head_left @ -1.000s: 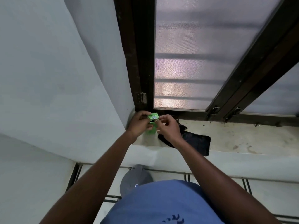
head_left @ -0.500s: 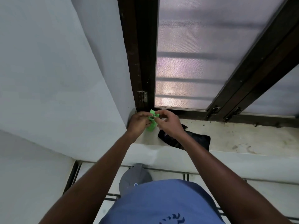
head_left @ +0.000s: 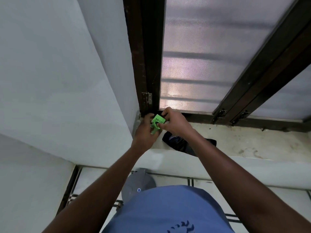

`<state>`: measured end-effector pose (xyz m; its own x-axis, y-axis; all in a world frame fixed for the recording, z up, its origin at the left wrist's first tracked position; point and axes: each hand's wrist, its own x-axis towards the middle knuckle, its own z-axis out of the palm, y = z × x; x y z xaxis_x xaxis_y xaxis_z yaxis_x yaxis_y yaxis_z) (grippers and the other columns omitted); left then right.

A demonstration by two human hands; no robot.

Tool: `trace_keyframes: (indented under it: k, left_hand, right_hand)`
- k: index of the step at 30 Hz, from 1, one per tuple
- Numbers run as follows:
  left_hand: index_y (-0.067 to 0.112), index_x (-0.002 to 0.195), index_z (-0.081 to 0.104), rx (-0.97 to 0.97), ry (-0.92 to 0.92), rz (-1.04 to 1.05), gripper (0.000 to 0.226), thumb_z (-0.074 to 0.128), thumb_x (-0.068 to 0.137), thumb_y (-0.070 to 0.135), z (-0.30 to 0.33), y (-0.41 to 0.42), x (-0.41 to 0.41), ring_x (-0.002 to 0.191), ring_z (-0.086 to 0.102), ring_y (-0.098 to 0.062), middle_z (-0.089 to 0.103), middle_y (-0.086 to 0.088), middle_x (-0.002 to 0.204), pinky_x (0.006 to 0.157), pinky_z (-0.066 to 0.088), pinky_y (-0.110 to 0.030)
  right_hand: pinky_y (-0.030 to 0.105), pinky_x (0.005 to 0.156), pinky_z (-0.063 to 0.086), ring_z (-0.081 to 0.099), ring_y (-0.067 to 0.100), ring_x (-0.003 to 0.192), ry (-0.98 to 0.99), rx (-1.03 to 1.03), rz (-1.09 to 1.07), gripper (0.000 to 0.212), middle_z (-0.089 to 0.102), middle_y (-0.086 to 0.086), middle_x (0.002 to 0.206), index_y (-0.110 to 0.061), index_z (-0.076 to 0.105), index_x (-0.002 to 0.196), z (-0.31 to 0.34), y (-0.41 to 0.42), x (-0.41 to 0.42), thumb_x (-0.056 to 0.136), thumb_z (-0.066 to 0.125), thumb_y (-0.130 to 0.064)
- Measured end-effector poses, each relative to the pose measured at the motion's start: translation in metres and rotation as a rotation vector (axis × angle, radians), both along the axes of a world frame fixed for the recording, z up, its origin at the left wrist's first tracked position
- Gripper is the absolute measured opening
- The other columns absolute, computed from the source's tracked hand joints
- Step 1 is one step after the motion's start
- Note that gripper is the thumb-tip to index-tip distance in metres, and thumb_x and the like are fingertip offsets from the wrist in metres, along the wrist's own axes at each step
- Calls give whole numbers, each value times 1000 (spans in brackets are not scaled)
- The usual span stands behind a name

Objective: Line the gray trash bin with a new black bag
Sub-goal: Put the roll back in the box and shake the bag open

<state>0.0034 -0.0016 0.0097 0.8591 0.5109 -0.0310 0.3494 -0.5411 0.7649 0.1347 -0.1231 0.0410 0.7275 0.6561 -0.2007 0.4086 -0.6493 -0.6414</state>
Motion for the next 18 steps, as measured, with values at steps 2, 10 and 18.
trace_keyframes:
  k: [2, 10, 18]
  left_hand:
    - [36, 152, 44, 77, -3, -49, 62, 75, 99, 37, -1, 0, -3, 116, 72, -19, 70, 3, 139, 93, 64, -40]
    - [18, 138, 70, -113, -133, 226, 39, 73, 102, 33, -3, 0, -3, 105, 74, -18, 77, 2, 118, 92, 61, -31]
    - [26, 151, 47, -389, -41, 499, 66, 71, 93, 48, -8, -16, 2, 122, 70, -25, 67, 1, 141, 105, 58, -44]
  right_hand:
    - [47, 77, 64, 70, 15, 88, -61, -37, 24, 54, 73, -4, 105, -26, 58, 128, 4, 5, 1, 89, 92, -43]
    - [36, 93, 59, 69, 18, 114, 230, 103, -3, 66, 66, -9, 122, -21, 56, 147, -10, 2, -1, 91, 82, -46]
    - [49, 97, 63, 66, 21, 119, -121, -1, 26, 55, 73, -7, 125, -32, 68, 143, -32, -10, -3, 91, 86, -33]
